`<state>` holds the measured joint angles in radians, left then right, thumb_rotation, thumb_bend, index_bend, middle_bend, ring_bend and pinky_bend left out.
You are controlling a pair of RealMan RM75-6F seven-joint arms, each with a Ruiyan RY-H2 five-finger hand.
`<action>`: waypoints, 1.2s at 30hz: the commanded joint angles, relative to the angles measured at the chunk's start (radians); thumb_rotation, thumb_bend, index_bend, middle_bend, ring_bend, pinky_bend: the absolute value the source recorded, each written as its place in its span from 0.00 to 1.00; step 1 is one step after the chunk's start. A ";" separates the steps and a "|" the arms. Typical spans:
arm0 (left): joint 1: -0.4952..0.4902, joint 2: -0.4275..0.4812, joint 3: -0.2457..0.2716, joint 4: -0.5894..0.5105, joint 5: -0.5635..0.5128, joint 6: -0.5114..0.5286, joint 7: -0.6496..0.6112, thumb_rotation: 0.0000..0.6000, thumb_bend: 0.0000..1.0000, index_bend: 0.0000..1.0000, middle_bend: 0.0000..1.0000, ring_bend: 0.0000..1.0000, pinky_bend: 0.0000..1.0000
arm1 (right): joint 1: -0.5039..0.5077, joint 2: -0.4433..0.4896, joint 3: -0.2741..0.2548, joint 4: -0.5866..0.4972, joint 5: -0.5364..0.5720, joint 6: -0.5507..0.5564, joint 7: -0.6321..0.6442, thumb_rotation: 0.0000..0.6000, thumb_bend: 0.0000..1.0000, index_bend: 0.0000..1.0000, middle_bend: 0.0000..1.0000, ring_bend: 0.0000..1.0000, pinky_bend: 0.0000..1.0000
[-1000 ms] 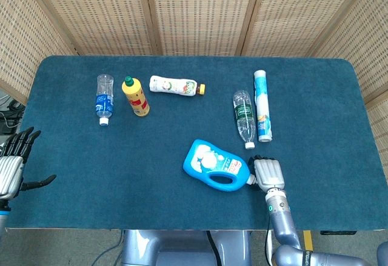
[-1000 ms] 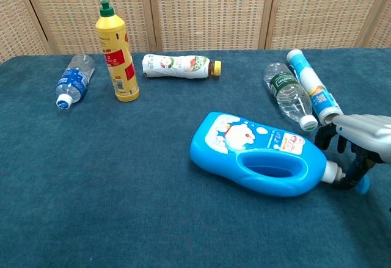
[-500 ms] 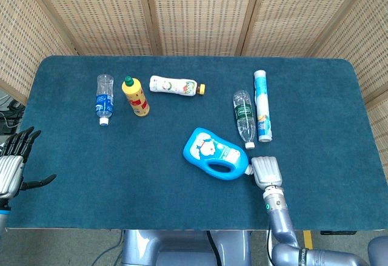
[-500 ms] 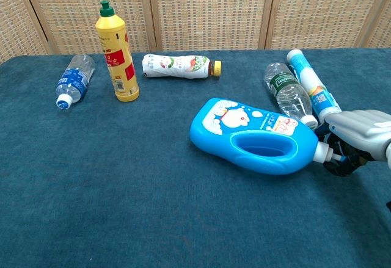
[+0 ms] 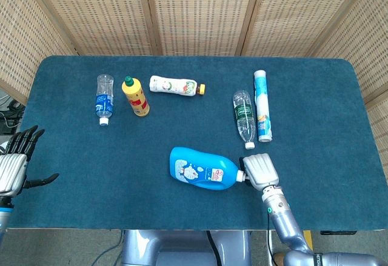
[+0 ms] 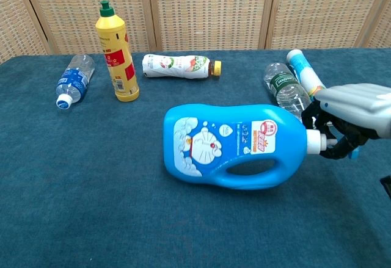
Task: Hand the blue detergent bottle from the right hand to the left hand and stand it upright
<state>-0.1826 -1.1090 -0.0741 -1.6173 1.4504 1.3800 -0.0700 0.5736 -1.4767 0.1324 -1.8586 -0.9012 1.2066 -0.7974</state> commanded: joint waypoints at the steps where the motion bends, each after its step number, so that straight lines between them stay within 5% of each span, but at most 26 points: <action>1: -0.007 -0.001 -0.004 0.002 0.002 -0.004 -0.001 1.00 0.00 0.00 0.00 0.00 0.00 | 0.064 0.061 0.089 -0.103 0.193 -0.044 -0.047 1.00 0.76 0.72 0.80 0.83 0.69; 9: -0.032 -0.004 -0.015 0.016 0.012 -0.019 0.000 1.00 0.00 0.00 0.00 0.00 0.00 | 0.206 0.145 0.252 -0.205 0.601 -0.117 -0.019 1.00 0.77 0.73 0.81 0.84 0.71; 19: -0.064 -0.005 -0.023 0.006 0.028 -0.039 0.007 1.00 0.00 0.00 0.00 0.00 0.00 | 0.361 0.134 0.409 -0.157 1.049 -0.150 0.118 1.00 0.79 0.73 0.82 0.86 0.79; 26: -0.071 0.000 -0.022 -0.002 0.038 -0.034 0.014 1.00 0.00 0.00 0.00 0.00 0.00 | 0.402 0.120 0.440 -0.122 1.103 -0.139 0.216 1.00 0.80 0.73 0.82 0.86 0.80; 34: -0.155 -0.079 -0.057 0.076 0.184 0.021 0.010 1.00 0.00 0.00 0.00 0.00 0.00 | 0.467 0.083 0.435 -0.096 1.121 -0.068 0.245 1.00 0.80 0.73 0.82 0.86 0.80; 36: -0.182 -0.112 -0.070 0.104 0.225 0.043 0.009 1.00 0.00 0.07 0.00 0.00 0.03 | 0.481 0.073 0.435 -0.087 1.129 -0.059 0.248 1.00 0.80 0.73 0.82 0.86 0.80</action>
<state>-0.3330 -1.1859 -0.1275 -1.5450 1.6347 1.3986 -0.0558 1.0482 -1.3980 0.5676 -1.9513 0.2229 1.1434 -0.5525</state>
